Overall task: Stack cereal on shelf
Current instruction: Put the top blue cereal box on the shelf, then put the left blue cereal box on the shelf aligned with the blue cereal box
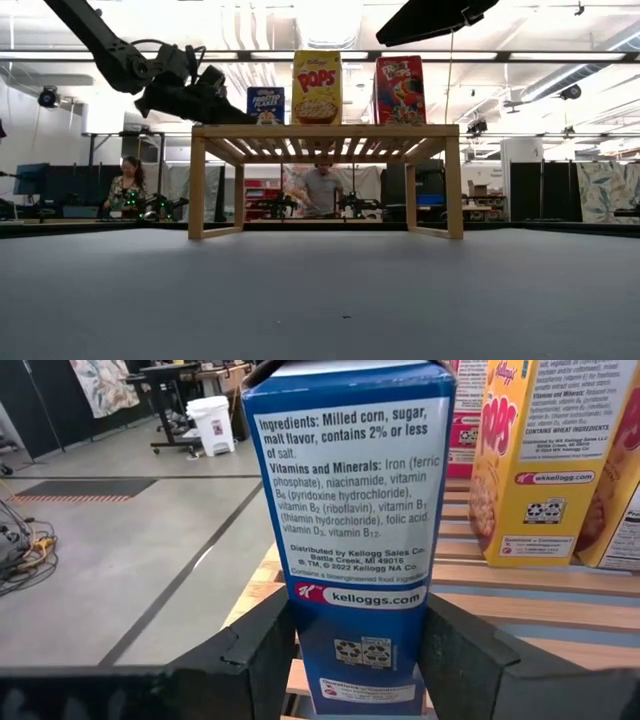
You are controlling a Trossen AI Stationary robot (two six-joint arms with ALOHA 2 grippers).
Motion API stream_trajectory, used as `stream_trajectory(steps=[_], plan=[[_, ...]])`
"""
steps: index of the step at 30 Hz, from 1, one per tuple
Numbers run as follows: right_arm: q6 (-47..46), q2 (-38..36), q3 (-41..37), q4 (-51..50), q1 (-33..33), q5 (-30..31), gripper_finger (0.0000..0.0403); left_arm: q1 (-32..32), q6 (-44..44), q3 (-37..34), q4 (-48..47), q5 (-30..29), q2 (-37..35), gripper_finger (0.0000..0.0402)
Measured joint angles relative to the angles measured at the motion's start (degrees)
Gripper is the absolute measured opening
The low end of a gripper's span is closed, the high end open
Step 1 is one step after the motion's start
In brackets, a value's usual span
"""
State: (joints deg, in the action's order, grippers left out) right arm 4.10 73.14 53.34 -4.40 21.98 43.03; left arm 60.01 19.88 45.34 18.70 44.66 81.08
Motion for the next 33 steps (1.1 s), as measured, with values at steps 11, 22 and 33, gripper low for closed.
stream_trajectory(steps=[11, 22, 33], plan=[[-0.61, 0.0, 0.0, 0.44, 0.0, 0.0, 0.0368, 0.02, -0.04, 0.0, -1.07, -0.57, -0.07, 0.0231], [-1.22, 0.02, 0.0, 1.43, 0.0, 0.02, 0.0368, 3.12, 1.3, -0.02, -8.0, -0.83, -3.3, 0.0244], [-0.09, 0.02, 0.02, 4.58, 0.0, 0.02, 0.0368, 4.57, 11.16, -0.04, -27.35, -9.34, -11.94, 0.0243]])
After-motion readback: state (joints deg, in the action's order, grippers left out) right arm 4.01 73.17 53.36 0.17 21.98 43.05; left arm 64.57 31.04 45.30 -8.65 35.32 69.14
